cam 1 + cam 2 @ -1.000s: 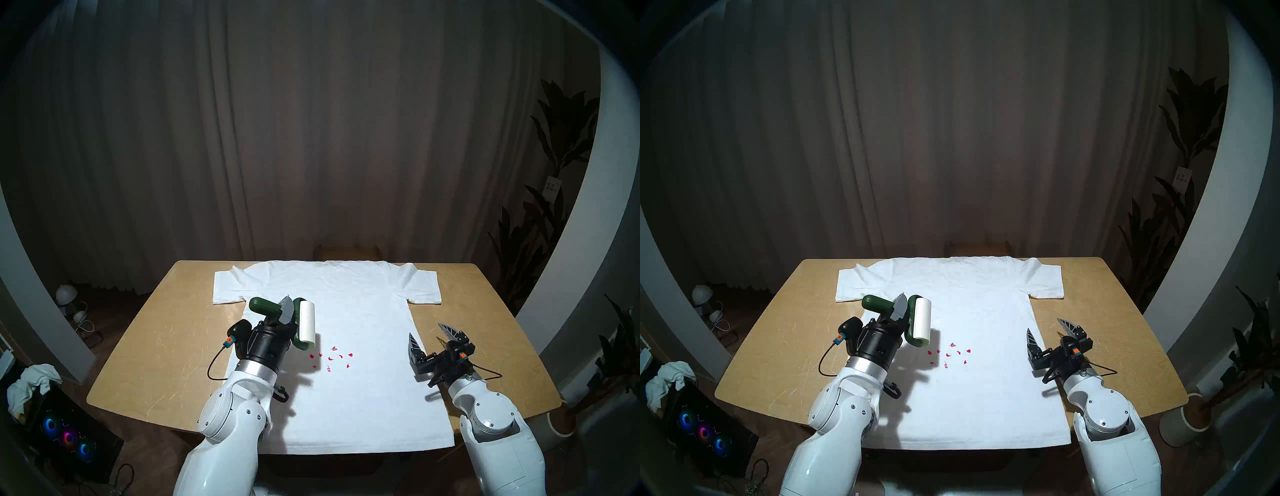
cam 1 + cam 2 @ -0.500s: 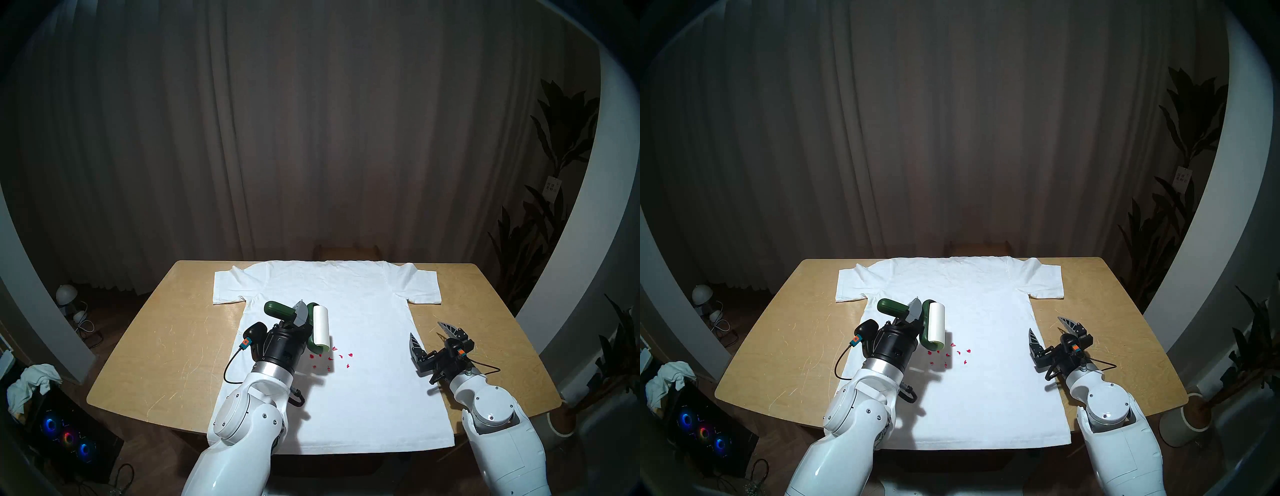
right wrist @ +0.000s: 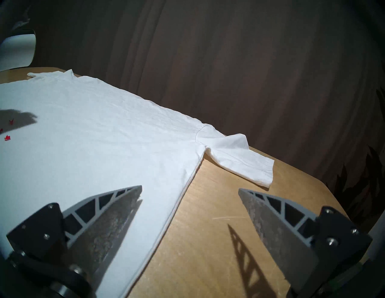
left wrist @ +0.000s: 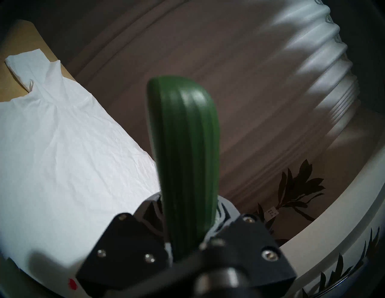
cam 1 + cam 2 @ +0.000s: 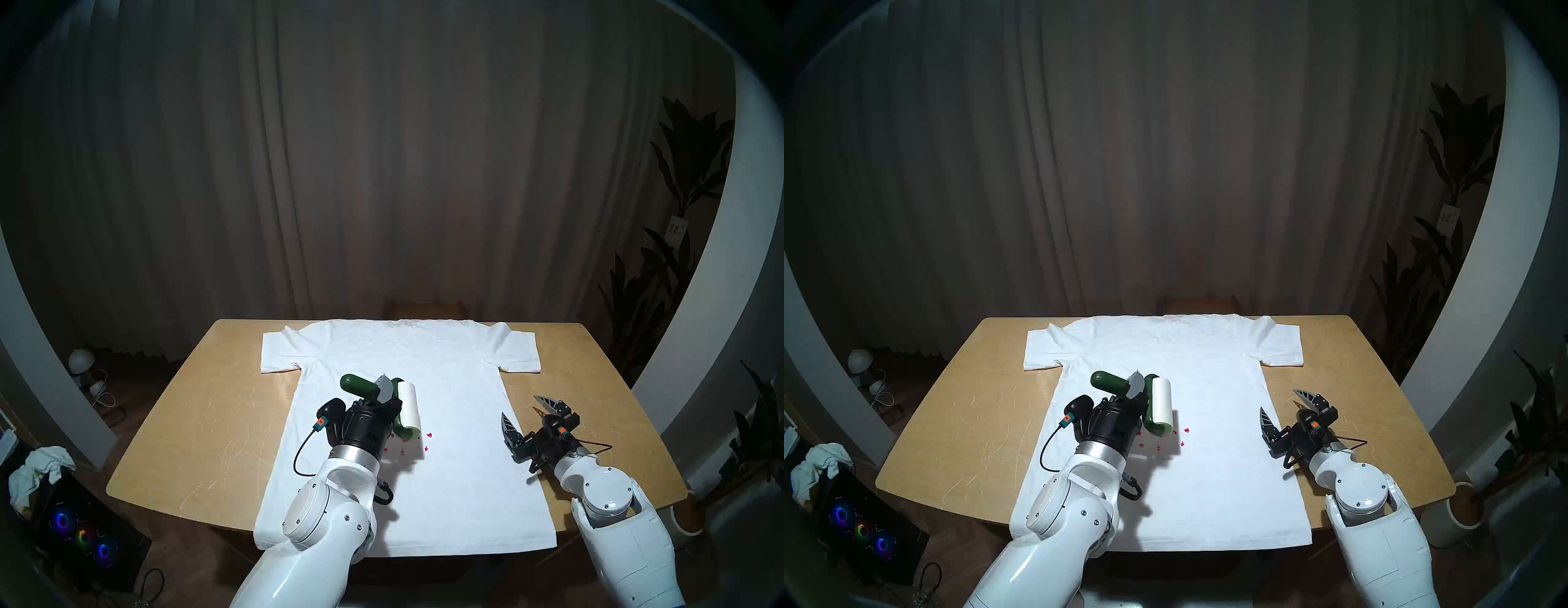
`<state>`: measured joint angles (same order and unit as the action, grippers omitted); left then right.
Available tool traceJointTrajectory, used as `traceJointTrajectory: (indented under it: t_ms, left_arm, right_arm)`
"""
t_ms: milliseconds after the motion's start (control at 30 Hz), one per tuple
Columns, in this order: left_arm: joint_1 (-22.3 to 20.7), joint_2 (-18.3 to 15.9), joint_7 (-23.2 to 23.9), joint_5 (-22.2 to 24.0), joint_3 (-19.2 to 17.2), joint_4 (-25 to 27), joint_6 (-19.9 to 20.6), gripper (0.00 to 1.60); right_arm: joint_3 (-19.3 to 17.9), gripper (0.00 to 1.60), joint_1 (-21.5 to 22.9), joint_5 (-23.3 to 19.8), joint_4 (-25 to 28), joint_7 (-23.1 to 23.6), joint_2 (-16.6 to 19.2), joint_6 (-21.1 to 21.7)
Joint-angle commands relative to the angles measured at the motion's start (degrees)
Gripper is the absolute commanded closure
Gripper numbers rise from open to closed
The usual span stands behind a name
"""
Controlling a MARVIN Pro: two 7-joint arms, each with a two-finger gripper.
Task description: Use the fur roller to clean a top
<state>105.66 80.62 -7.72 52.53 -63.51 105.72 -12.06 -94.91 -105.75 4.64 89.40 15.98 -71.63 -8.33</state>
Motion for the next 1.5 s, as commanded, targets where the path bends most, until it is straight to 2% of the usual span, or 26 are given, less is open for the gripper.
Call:
traceJointTrajectory:
  t_ms: [0,33,100,367,567,900,1200,1467]
  left_arm:
    - [-3.0,-3.2,-2.9,0.1,4.8,0.7,-5.0,1.60]
    - [-4.0,-4.3,-4.3,0.4,6.6,0.2,-7.0,1.60]
    - [-4.5,-4.5,-4.8,0.7,7.6,0.0,-8.0,1.60]
    - [-6.9,-5.4,-4.6,-0.1,10.9,-2.2,-10.4,1.60]
    - [-8.7,-5.6,-5.3,-2.3,13.2,-4.4,-10.7,1.60]
    - [-10.7,-7.1,-6.0,-2.6,17.1,-7.1,-11.2,1.60]
    - [-12.0,-6.8,-5.2,-1.2,18.0,-6.7,-12.4,1.60]
    - [-14.1,-6.4,-4.2,1.8,20.2,-9.0,-11.9,1.60]
  right_arm:
    - [-0.5,0.00,-1.5,0.8,0.8,-0.7,0.5,-0.9]
    - [-0.6,0.00,-2.0,1.0,1.0,-0.7,0.4,-1.1]
    - [-0.6,0.00,-2.4,1.2,1.4,-0.9,0.2,-1.2]
    - [-0.4,0.00,-3.6,1.8,2.1,-1.7,-0.2,-1.7]
    - [-0.3,0.00,-3.6,2.4,2.5,-2.7,-0.5,-1.4]
    - [0.5,0.00,-3.8,3.8,3.1,-4.7,-1.6,-1.0]
    - [1.3,0.00,-4.3,5.0,3.6,-5.9,-1.2,-1.8]
    - [1.3,0.00,-4.1,5.0,3.6,-6.3,-1.2,-1.6]
